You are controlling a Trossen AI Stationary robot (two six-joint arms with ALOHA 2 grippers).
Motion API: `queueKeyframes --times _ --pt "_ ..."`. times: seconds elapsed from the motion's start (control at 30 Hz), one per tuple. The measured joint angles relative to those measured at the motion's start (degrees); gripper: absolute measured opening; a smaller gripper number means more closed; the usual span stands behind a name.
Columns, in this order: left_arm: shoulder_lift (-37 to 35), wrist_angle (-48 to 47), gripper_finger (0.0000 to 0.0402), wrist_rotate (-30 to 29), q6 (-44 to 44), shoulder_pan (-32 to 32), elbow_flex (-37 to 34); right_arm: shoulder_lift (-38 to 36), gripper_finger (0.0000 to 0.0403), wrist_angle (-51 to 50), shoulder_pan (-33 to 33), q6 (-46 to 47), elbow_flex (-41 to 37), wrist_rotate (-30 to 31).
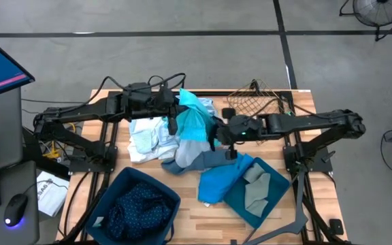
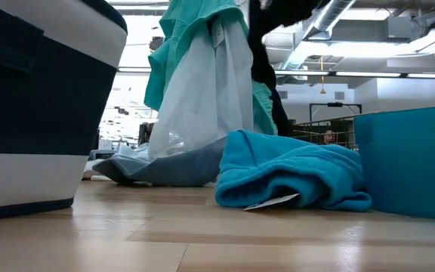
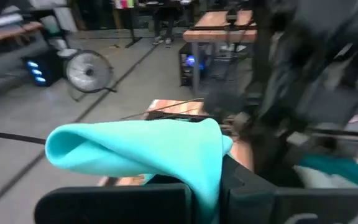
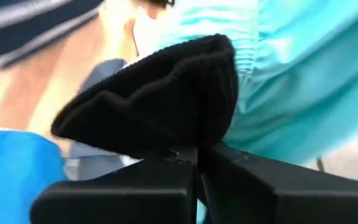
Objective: Pick & Place Cloths
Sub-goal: Put the light shorts into the wire basket
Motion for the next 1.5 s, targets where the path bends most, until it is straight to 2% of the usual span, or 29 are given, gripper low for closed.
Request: queueKeyframes --times 0.27,0.43,0.53,0.7,0.97,1.1,1.3,1.4,1.5 --pt "-6.74 5.70 0.0000 -5.85 9.18 2.36 0.00 -5.70 0.0002 -11.61 3.03 10.45 0.04 -0.01" --pt "-12.51 13.05 0.0000 -5.70 11.07 4.48 0.11 -3.97 0.0002 -14.21 3.09 14.60 0.02 -0.08" --pt "-14.90 15.32 0.0000 -2.80 11.05 5.44 0.10 -1.33 0.0016 -13.25 2.81 15.61 0.02 -0.21" --pt "-16.82 17.51 0.0000 2.44 10.31 5.48 0.07 3.19 0.0085 -13.66 2.82 15.61 -0.04 -0.22" --pt "-16.15 17.26 0.0000 3.73 8.07 5.48 0.02 4.28 0.0271 -11.15 2.42 14.73 2.34 -1.89" --pt "-15.65 17.35 0.0000 4.46 7.77 5.48 0.02 3.26 0.0340 -8.56 0.89 14.66 6.25 0.05" --pt "-14.83 17.72 0.0000 5.34 6.61 5.48 0.02 3.09 0.0391 7.06 -3.23 12.83 9.64 1.41" --pt "-14.45 17.97 0.0000 5.34 6.37 5.48 0.04 3.50 0.0398 14.64 -4.96 12.31 9.70 1.16" --pt "-14.08 17.83 0.0000 5.36 6.37 5.48 0.02 4.37 0.0394 18.82 -6.21 12.37 9.68 -2.08"
